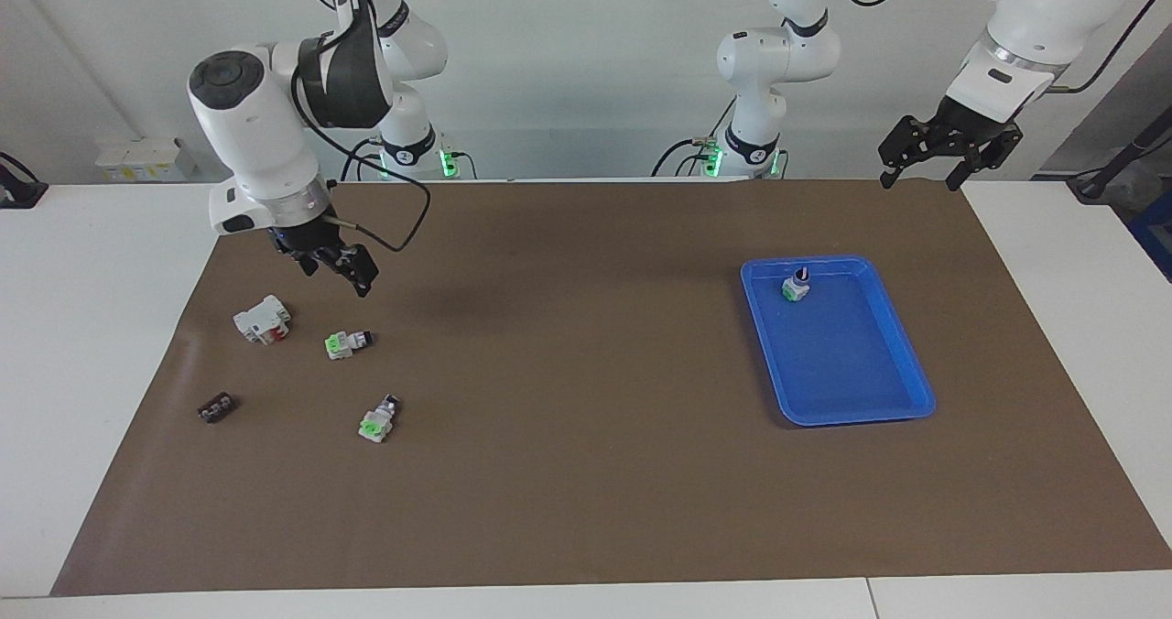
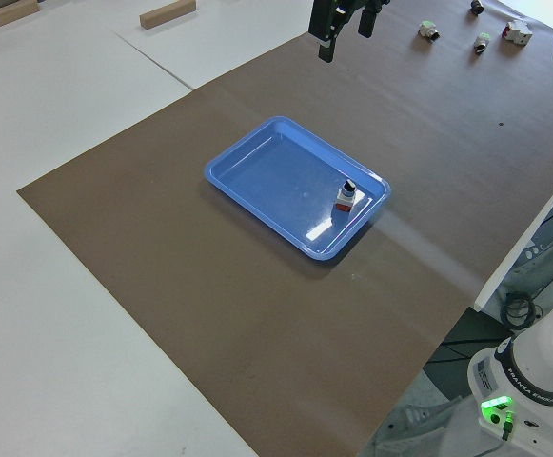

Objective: Turn and place switch with both arms
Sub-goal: 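Reach the right gripper to the nearer green-topped switch and grasp it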

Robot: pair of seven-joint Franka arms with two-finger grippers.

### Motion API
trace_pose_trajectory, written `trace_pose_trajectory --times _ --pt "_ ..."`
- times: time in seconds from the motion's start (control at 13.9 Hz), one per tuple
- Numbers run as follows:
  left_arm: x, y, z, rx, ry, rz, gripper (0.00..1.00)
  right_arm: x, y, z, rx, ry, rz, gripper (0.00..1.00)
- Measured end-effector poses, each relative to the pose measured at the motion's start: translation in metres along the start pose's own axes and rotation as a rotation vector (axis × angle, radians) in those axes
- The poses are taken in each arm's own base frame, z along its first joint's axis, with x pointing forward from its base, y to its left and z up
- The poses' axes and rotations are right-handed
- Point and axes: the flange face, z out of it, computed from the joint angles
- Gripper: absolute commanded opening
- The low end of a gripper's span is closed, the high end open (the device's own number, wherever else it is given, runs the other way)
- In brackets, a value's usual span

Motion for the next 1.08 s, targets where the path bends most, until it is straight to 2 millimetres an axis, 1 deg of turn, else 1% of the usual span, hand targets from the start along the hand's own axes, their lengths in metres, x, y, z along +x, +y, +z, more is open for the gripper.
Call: trace_pose_trajectory --times 0.14,0.29,0.43,0.5,0.65,0.79,0.94,1.08 --pt "0.0 0.0 0.0 0.0 0.0 0.0 1.0 0.01 0.025 0.035 0.013 -0.01 0.179 1.0" --pt "0.0 0.0 0.0 0.0 0.0 0.0 1.0 0.02 0.049 0.064 0.063 -0.041 0.322 1.0" --pt "0.0 0.0 0.0 0.0 0.0 0.0 1.0 0.025 0.065 0.09 0.063 -0.078 0.406 1.0" --pt "0.0 0.0 0.0 0.0 0.0 0.0 1.0 0.025 0.07 0.104 0.07 -0.091 0.44 1.0" --pt "0.0 0.0 0.0 0.0 0.0 0.0 1.0 0.026 0.072 0.127 0.092 -0.098 0.487 1.0" --pt "0.0 0.0 0.0 0.0 0.0 0.0 1.0 0.028 0.069 0.144 0.12 -0.099 0.523 1.0" --pt "0.0 0.0 0.0 0.0 0.0 0.0 1.0 0.028 0.066 0.158 0.131 -0.119 0.547 1.0" --pt "0.0 0.0 0.0 0.0 0.0 0.0 1.0 0.025 0.067 0.166 0.121 -0.137 0.554 1.0"
